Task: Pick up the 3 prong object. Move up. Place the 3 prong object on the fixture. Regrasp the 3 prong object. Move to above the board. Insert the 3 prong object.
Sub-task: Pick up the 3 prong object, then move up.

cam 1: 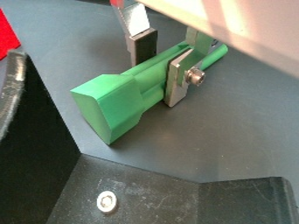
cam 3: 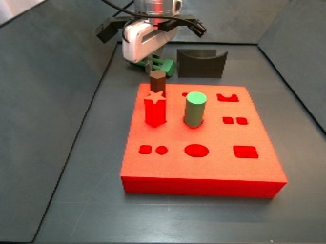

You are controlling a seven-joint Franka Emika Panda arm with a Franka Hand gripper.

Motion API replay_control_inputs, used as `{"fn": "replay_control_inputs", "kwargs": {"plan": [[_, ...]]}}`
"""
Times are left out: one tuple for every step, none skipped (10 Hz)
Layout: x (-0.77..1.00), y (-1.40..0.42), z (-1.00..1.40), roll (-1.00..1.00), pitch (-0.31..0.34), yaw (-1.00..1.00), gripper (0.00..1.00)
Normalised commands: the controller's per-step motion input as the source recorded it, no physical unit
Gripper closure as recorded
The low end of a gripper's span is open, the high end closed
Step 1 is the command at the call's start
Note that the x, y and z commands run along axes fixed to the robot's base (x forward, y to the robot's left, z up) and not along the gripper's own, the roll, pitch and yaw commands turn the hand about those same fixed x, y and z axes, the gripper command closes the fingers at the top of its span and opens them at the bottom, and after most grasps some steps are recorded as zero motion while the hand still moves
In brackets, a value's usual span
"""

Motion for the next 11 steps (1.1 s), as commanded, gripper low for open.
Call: {"fn": "replay_control_inputs", "kwargs": {"plan": [[0.00,0.00,0.00,0.00,0.000,0.00,1.00],[0.00,0.00,0.00,0.00,0.000,0.00,1.00],[0.00,0.00,0.00,0.00,0.000,0.00,1.00],[0.00,0.00,0.00,0.00,0.000,0.00,1.00],[0.00,0.00,0.00,0.00,0.000,0.00,1.00],[0.00,0.00,0.00,0.00,0.000,0.00,1.00],[0.00,0.00,0.00,0.00,0.000,0.00,1.00],[0.00,0.00,0.00,0.00,0.000,0.00,1.00],[0.00,0.00,0.83,0.00,0.000,0.00,1.00],[0.03,-0.07,0.83,-0.01,-0.006,-0.02,1.00],[0.01,-0.05,0.69,0.00,0.031,-0.02,1.00]]}}
